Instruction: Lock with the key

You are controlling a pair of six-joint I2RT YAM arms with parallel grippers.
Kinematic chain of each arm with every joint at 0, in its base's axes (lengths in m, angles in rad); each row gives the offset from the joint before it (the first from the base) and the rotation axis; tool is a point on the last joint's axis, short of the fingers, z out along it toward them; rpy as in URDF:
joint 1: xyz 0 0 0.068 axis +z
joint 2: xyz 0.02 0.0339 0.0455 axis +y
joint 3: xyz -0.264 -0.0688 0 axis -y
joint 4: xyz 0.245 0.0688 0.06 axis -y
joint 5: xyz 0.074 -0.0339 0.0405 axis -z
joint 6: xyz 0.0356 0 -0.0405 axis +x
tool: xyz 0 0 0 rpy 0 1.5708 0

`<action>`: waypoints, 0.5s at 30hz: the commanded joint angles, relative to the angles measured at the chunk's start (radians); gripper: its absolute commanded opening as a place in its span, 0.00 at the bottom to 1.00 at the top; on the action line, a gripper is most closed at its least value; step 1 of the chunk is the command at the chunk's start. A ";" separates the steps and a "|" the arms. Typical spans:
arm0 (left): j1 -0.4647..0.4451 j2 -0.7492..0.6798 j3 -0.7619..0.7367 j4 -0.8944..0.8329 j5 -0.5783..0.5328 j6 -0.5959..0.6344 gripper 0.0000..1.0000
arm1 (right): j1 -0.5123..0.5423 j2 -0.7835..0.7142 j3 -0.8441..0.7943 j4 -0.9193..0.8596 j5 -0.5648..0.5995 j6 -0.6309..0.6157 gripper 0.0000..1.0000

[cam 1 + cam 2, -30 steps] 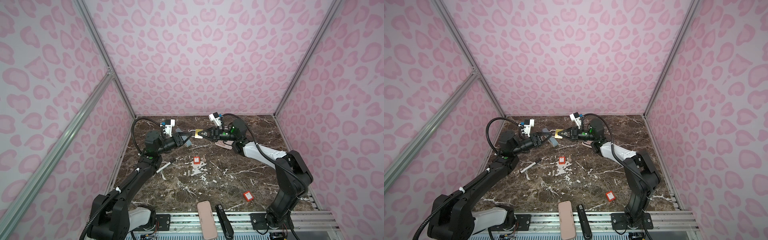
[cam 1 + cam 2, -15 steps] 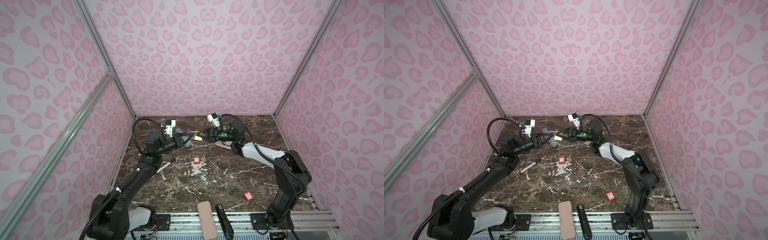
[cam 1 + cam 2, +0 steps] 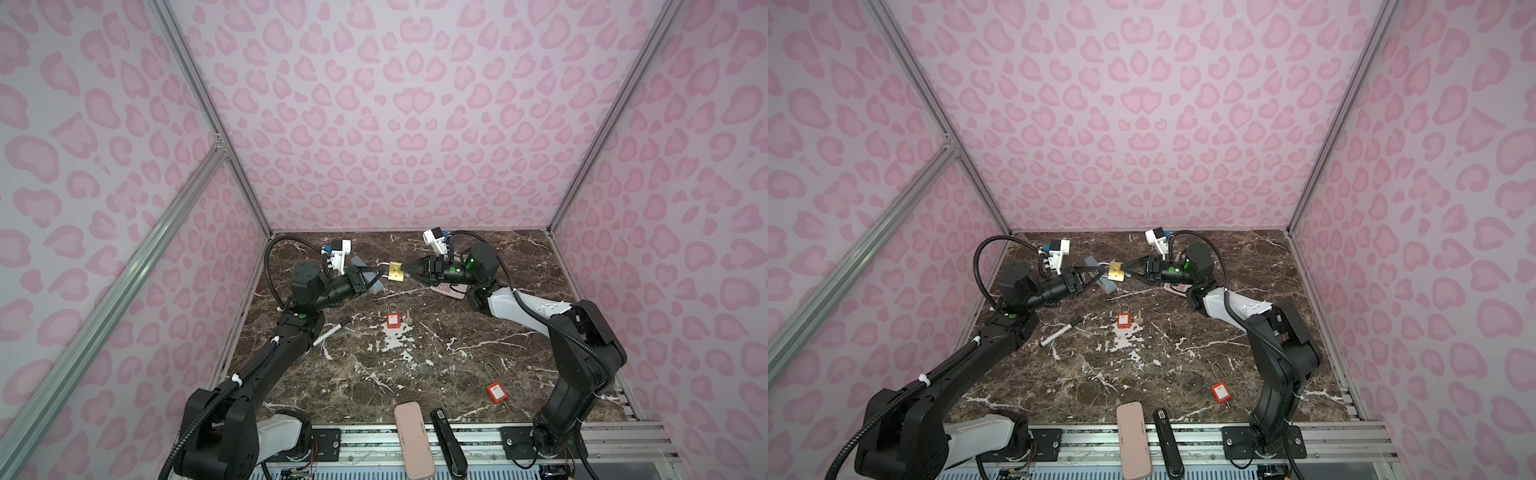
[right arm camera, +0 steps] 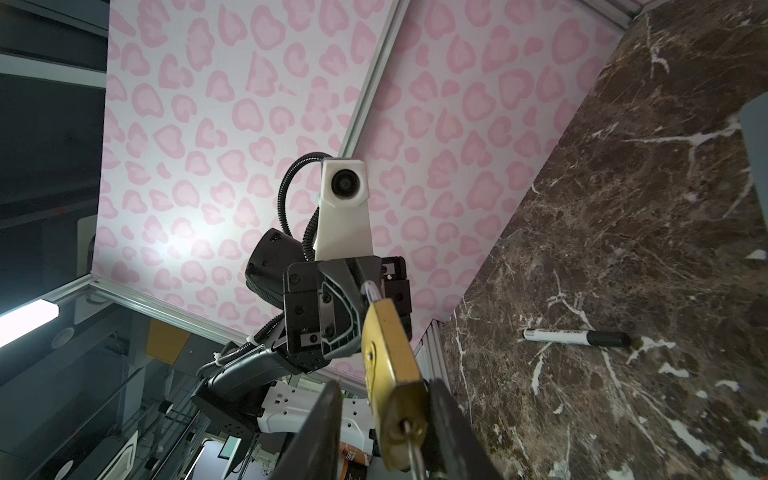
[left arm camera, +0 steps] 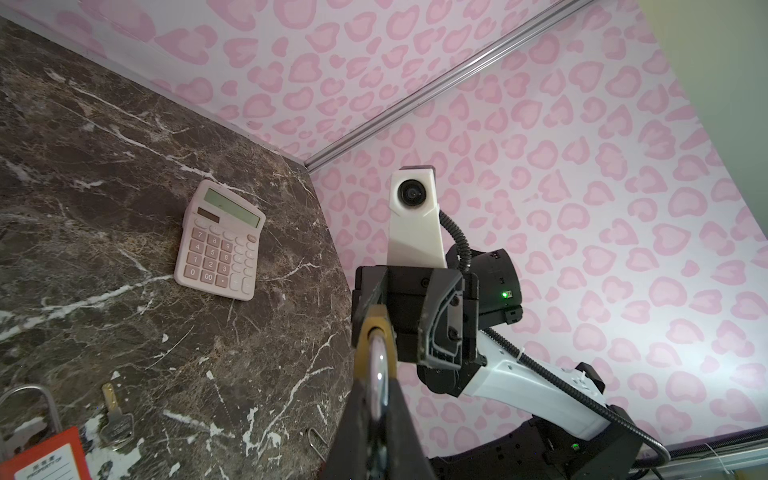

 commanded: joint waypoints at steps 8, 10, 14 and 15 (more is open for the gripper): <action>0.001 -0.004 -0.001 0.050 -0.006 -0.003 0.03 | -0.009 -0.009 -0.017 0.043 -0.008 0.011 0.30; 0.003 -0.006 -0.004 0.048 -0.007 -0.002 0.03 | -0.010 -0.011 -0.022 0.044 -0.008 0.010 0.29; 0.004 -0.009 -0.009 0.049 -0.008 -0.001 0.03 | -0.012 -0.014 -0.026 0.042 -0.010 0.008 0.26; 0.005 -0.011 -0.010 0.048 -0.009 0.000 0.03 | -0.012 -0.016 -0.028 0.043 -0.010 0.008 0.25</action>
